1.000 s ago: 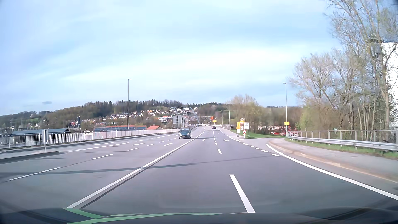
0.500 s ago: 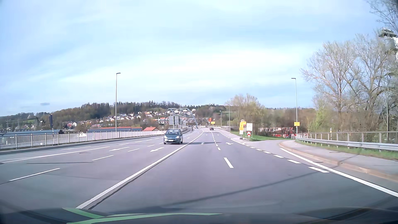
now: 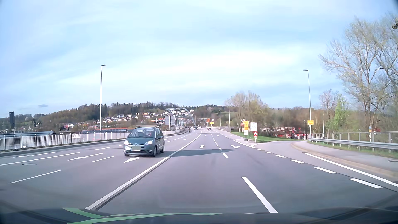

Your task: Follow the waypoints while adhering to traffic rules and regulations

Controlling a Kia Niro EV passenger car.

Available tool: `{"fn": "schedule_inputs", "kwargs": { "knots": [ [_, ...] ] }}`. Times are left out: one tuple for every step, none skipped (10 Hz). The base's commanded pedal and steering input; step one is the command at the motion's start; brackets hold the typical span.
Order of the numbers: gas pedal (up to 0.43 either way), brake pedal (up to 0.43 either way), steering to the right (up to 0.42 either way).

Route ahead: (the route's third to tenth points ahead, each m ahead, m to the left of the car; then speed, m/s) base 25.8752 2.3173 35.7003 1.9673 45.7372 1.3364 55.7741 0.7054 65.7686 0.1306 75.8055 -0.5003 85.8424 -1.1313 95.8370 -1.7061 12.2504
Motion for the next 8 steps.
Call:
{"fn": "schedule_inputs", "kwargs": {
  "knots": [
    [0.0,0.0,0.004],
    [0.0,0.0,0.004],
    [0.0,0.0,0.004],
    [0.0,0.0,0.004],
    [0.008,0.0,0.004],
    [0.008,0.0,0.004],
    [0.008,0.0,0.004],
    [0.008,0.0,0.004]
  ]
}}
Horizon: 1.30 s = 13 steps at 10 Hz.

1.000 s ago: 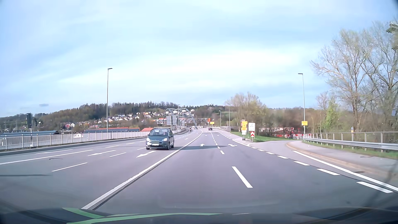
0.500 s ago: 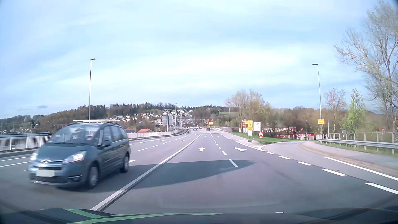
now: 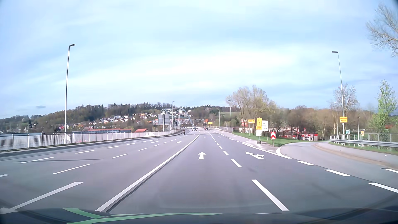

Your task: Follow the waypoints while adhering to traffic rules and regulations

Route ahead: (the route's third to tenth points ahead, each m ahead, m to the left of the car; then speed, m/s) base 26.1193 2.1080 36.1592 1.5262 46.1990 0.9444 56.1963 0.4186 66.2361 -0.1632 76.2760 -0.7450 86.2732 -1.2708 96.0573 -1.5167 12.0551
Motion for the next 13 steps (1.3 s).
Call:
{"fn": "schedule_inputs", "kwargs": {
  "knots": [
    [0.008,0.0,0.004],
    [0.008,0.0,0.004],
    [0.008,0.0,0.004],
    [0.008,0.0,0.004],
    [0.008,0.0,0.004],
    [0.008,0.0,0.004],
    [0.008,0.0,0.004],
    [0.02,0.0,0.004],
    [0.02,0.0,0.004],
    [0.02,0.0,0.004],
    [0.028,0.0,0.004],
    [0.028,0.0,0.004],
    [0.028,0.0,0.004]
  ]
}}
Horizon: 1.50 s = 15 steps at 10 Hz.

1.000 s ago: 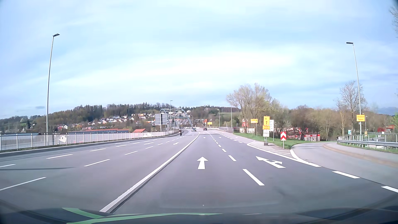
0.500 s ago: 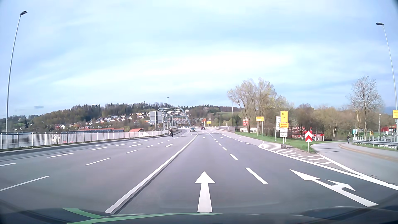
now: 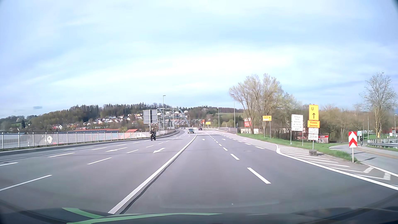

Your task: Follow the waypoints while adhering to traffic rules and regulations

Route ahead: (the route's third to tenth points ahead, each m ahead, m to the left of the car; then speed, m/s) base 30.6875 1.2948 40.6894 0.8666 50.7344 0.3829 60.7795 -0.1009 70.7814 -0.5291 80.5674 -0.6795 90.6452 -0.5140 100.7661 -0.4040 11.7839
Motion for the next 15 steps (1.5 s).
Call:
{"fn": "schedule_inputs", "kwargs": {
  "knots": [
    [0.028,0.0,0.004],
    [0.039,0.0,0.004],
    [0.039,0.0,0.003],
    [0.039,0.0,0.003],
    [0.039,0.0,0.004],
    [0.039,0.0,0.007],
    [0.039,0.0,0.012],
    [0.047,0.0,0.011],
    [0.047,0.0,0.01],
    [0.067,0.0,0.009],
    [0.067,0.0,0.007],
    [0.067,0.0,0.007],
    [0.067,0.0,0.007],
    [0.067,0.0,0.006],
    [0.067,0.0,0.006]
  ]
}}
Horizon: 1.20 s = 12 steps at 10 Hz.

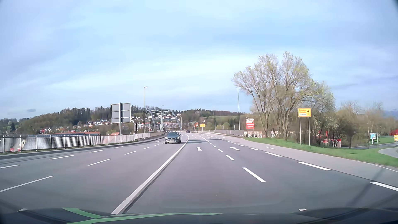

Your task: Follow the waypoints while adhering to traffic rules and regulations

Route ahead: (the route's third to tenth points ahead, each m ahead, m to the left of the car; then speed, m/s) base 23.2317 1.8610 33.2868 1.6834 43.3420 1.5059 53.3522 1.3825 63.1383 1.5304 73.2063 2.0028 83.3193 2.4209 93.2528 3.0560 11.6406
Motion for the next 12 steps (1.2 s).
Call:
{"fn": "schedule_inputs", "kwargs": {
  "knots": [
    [0.067,0.0,0.006],
    [0.067,0.0,0.006],
    [0.067,0.0,0.005],
    [0.067,0.0,0.004],
    [0.067,0.0,0.003],
    [0.067,0.0,0.002],
    [0.067,0.0,0.0],
    [0.067,0.0,-0.002],
    [0.067,0.0,-0.004],
    [0.079,0.0,-0.005],
    [0.079,0.0,-0.006],
    [0.079,0.0,-0.007]
  ]
}}
